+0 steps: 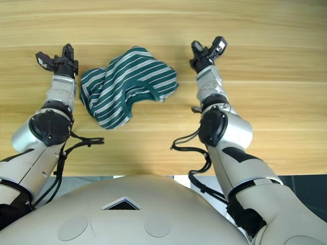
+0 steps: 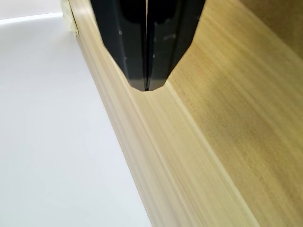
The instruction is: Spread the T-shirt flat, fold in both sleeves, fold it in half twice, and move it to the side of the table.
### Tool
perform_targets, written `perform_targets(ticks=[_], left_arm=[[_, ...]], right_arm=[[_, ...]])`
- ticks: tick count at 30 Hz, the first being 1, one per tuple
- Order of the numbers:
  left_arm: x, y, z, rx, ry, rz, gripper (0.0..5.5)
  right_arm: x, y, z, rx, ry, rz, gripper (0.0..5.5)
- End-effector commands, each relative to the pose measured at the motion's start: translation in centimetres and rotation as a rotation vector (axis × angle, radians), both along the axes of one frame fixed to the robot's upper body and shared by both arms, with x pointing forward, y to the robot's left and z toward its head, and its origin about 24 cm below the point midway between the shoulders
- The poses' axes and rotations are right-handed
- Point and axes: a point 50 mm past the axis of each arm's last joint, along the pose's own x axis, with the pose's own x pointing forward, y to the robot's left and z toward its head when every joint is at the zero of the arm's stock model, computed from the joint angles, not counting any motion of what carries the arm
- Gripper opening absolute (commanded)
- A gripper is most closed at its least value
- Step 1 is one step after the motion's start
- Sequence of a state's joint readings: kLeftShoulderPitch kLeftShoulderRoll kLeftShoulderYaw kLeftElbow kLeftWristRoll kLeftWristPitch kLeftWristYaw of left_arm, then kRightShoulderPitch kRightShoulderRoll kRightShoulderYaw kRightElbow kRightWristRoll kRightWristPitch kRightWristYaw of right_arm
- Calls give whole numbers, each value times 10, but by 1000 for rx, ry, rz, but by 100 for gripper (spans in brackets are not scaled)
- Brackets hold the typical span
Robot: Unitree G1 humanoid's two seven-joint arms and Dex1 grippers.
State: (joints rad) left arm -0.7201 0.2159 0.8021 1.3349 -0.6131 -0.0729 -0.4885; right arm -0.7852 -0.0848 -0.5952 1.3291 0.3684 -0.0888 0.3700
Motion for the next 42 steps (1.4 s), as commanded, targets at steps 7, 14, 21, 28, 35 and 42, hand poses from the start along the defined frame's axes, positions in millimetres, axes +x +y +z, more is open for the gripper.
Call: perform_targets(ticks=[7,14,21,28,35,42], left_arm=[[4,-5,2,2,1,-22,0],[4,-5,3,4,-3,-26,0],[4,-5,3,7,-6,-34,0],[4,-6,3,12,-8,-42,0],[4,-7,3,19,-7,-47,0],[9,-10,20,213,-181,-184,0]], right_arm=[[-10,3,-15,4,63,13,1],[-10,4,-14,3,56,18,1],[-10,5,-14,-7,50,26,1],[-10,5,-14,-15,44,30,1],[-10,5,-13,-24,41,31,1],[-8,7,5,-6,-237,177,1]])
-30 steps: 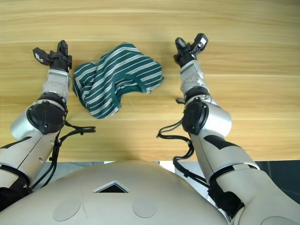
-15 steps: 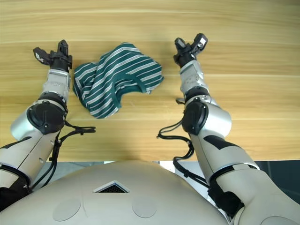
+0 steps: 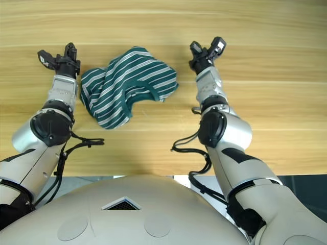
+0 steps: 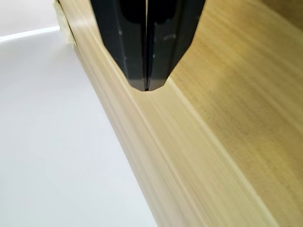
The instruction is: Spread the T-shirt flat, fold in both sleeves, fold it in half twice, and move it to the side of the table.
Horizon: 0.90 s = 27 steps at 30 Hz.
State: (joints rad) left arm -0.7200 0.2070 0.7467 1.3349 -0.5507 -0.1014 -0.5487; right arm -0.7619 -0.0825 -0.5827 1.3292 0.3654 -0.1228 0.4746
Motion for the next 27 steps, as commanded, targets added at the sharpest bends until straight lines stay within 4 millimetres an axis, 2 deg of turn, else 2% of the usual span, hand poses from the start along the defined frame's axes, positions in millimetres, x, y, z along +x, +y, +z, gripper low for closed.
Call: perform_targets(ticks=[1,4,6,11,16,19,22,25,27], left_arm=[[8,-1,26,174,-246,-157,0],[1,-6,50,460,-542,-423,0],[-14,-8,57,738,-678,-635,0],[-53,-10,51,1105,-788,-1009,0],[-95,-35,33,1236,-844,-1349,0],[-109,-46,21,1316,-816,-1486,0],[-108,-37,12,1453,-711,-1552,0],[-99,-25,12,1544,-643,-1544,0],[-93,-23,16,1562,-643,-1511,0]], right_arm=[[-3,8,11,-68,-236,191,1],[-11,15,15,-372,-368,430,1],[-20,20,15,-605,-469,627,1],[-39,21,8,-893,-566,928,1],[-46,17,6,-1022,-587,1091,1],[-47,20,3,-1084,-579,1150,1],[-56,19,-10,-1202,-532,1275,1],[-73,4,-21,-1270,-509,1429,1],[-84,-9,-20,-1276,-511,1502,1]])
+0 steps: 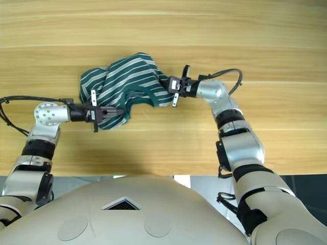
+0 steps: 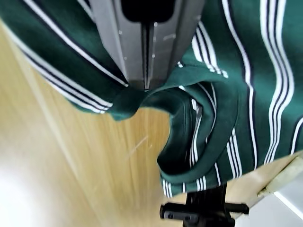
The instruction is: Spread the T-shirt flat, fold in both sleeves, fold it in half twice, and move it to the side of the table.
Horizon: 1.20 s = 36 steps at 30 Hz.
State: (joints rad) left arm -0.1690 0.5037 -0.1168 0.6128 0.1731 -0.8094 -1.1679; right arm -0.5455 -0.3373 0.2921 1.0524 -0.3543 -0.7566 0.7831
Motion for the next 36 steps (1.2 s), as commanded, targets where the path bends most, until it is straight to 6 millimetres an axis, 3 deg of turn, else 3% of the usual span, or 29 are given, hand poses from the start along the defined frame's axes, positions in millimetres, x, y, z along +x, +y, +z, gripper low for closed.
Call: perform_targets(ticks=[1,5,11,16,20,23,28,32,36], left_arm=[[15,6,11,20,-61,20,0],[15,6,6,65,-51,12,0],[0,4,-11,152,19,-74,0],[-7,7,-27,216,97,-84,0],[-1,15,-37,264,122,-22,0],[9,6,-25,151,64,0,0],[32,0,1,42,-93,64,0],[38,-1,22,-78,-140,78,0],[58,5,51,-166,-260,165,0]], right_arm=[[-35,-34,-19,-167,120,123,1],[-53,-52,-16,-208,147,153,1],[-71,-63,-15,-232,183,134,1],[-76,-74,-6,-243,170,95,1],[-70,-80,-1,-252,144,38,1],[-62,-78,3,-234,102,6,1],[-39,-58,26,-2,-15,-74,1],[-26,-53,43,122,-74,-124,1],[-20,-44,66,298,-122,-145,1]])
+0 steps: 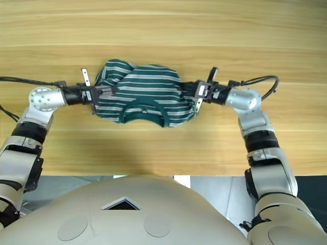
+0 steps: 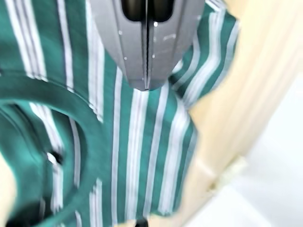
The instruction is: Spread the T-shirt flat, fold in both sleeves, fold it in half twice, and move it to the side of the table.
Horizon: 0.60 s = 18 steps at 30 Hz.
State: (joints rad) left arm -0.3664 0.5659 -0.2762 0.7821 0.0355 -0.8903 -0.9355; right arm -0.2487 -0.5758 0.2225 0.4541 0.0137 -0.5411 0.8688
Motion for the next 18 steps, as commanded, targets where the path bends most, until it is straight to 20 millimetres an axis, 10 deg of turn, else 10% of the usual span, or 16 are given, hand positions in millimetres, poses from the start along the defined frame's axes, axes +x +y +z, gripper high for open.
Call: perform_targets(ticks=[1,5,10,18], left_arm=[[19,6,30,-85,-95,65,0],[13,3,41,-146,-69,-2,0],[-43,17,32,-48,180,-241,83],[-83,18,23,122,238,-328,222]], right_arm=[[8,8,23,150,-61,-19,1],[4,6,25,136,-56,3,61],[-23,-15,35,79,-5,111,151],[-77,-28,1,-147,282,304,302]])
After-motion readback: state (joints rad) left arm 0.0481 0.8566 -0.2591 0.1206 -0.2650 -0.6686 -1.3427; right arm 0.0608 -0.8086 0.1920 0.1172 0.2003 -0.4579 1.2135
